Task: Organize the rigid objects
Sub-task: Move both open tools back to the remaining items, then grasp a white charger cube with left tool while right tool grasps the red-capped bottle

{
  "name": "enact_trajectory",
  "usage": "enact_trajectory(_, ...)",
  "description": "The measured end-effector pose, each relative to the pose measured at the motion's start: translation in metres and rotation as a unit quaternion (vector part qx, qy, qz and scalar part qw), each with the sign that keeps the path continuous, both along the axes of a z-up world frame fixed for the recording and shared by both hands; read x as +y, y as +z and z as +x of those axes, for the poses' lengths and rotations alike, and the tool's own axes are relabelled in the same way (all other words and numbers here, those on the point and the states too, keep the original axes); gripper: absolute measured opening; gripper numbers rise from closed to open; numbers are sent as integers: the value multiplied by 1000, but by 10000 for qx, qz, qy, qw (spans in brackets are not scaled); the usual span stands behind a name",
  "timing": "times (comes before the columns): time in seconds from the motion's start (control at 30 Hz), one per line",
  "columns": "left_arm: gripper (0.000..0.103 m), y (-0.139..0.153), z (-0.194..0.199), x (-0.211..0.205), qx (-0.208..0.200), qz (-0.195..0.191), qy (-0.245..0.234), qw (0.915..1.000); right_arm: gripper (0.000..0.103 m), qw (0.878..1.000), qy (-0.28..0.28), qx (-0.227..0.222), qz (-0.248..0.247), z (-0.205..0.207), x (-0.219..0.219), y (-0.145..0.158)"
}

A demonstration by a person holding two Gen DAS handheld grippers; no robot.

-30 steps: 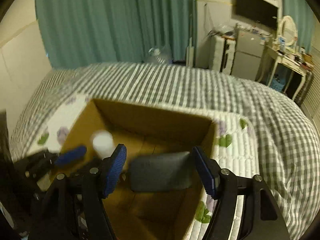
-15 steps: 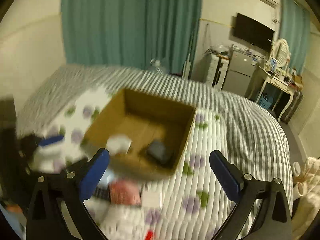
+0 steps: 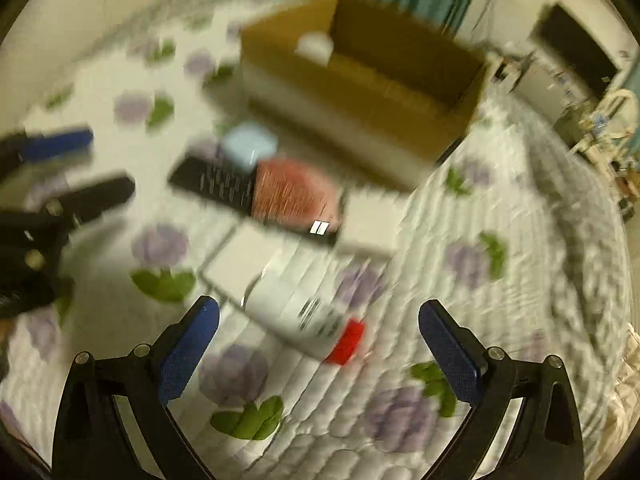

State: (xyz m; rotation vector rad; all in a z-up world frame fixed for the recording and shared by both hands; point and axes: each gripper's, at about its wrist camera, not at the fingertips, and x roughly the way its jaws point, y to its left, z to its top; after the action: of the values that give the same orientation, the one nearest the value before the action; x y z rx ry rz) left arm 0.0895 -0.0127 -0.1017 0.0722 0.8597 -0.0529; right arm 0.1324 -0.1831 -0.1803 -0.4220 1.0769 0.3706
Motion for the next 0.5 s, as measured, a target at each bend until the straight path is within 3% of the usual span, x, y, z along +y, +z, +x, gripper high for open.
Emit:
enact_trajectory(0.17, 77, -19, 9, 10, 218, 147, 338, 9991, 79, 9976, 239, 327, -564, 7, 14, -29)
enact_trajectory(0.33, 77, -23, 10, 14, 288, 54, 315, 9991, 76, 9962, 312, 344, -733, 16, 19, -43)
enact_trajectory(0.5, 77, -23, 12, 9, 386, 120, 308, 9987, 47, 9968, 416, 183, -659, 9, 17, -34)
